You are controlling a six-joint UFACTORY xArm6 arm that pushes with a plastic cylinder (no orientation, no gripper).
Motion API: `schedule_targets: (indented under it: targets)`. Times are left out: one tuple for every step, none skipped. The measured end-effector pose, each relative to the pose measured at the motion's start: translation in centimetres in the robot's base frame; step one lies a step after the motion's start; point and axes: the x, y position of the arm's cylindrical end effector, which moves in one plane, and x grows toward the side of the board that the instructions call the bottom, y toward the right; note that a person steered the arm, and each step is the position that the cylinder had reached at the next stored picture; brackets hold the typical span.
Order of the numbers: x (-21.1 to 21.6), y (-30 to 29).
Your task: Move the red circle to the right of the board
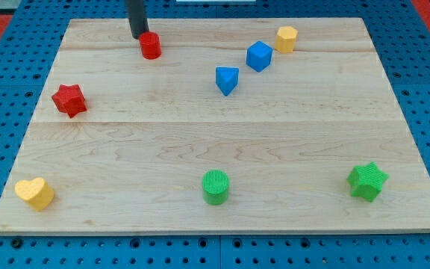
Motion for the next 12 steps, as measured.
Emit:
schedule_targets:
  targets:
    - [0.7, 0.4]
    - [0.7, -0.6]
    - [0.8, -2.9]
    - [1.3, -3.5]
    - [1.3, -1.6]
    - [1.3, 0.3]
    - [1.3, 1.7]
    - [1.3, 0.4]
    - [1.3, -2.1]
    - [1.3, -5.1]
    - [1.3, -6.9]
    - [1.6, -7.7]
